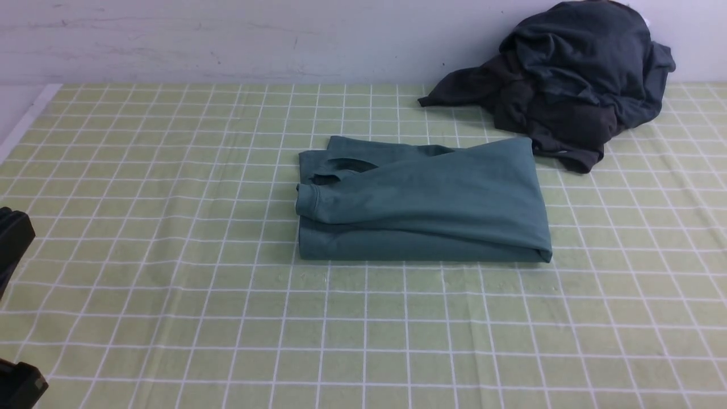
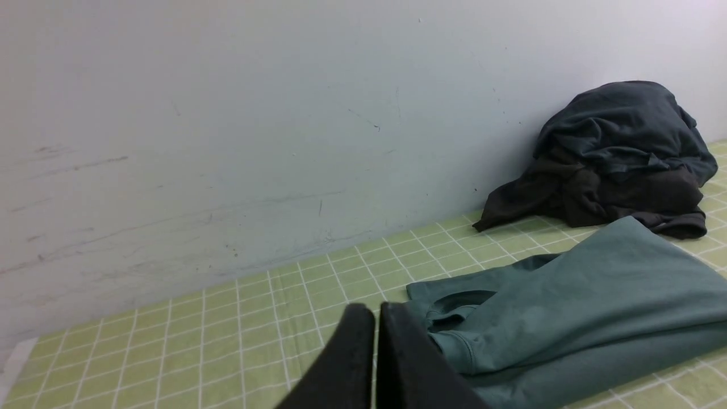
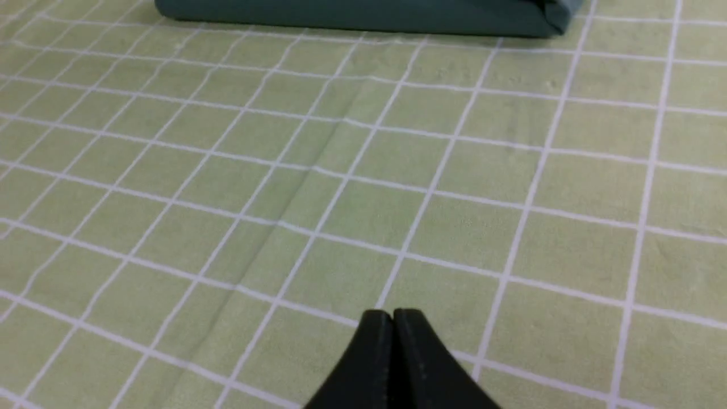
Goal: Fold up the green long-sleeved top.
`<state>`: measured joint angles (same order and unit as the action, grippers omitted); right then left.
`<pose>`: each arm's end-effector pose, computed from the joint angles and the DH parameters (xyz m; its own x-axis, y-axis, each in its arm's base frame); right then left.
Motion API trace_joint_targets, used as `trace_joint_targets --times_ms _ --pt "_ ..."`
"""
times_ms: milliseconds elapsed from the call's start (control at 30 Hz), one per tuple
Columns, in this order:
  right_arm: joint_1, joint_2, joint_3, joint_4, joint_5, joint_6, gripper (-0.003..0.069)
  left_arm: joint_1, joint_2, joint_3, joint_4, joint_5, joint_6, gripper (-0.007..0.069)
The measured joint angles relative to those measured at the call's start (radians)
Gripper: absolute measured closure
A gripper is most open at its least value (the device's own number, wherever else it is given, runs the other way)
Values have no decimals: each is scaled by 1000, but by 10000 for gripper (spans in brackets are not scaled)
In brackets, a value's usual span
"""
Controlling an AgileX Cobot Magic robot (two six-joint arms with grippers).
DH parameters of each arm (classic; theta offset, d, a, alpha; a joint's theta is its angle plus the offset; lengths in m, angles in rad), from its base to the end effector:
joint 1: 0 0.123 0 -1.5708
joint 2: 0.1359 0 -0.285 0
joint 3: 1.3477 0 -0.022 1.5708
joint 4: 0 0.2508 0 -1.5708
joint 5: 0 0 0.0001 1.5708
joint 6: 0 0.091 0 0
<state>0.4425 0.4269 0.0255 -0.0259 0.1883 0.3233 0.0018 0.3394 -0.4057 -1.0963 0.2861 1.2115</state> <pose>0.0711 0.0332 0.1581 -0.5786 0.0506 -0.8140 -0.2664 0.9316 0.2472 0.0792 -0.0228 0.3152 0.0526 0.1277 -0.9904 0.2444 0.9600 0.1368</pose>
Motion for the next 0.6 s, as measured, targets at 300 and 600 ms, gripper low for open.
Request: trace_joint_targets --times_ms 300,600 --pt "-327 -428 -2 -11 167 -70 669 0 0 0 0 0 0 625" --pt "-505 -437 -2 11 167 -244 669 0 0 0 0 0 0 625"
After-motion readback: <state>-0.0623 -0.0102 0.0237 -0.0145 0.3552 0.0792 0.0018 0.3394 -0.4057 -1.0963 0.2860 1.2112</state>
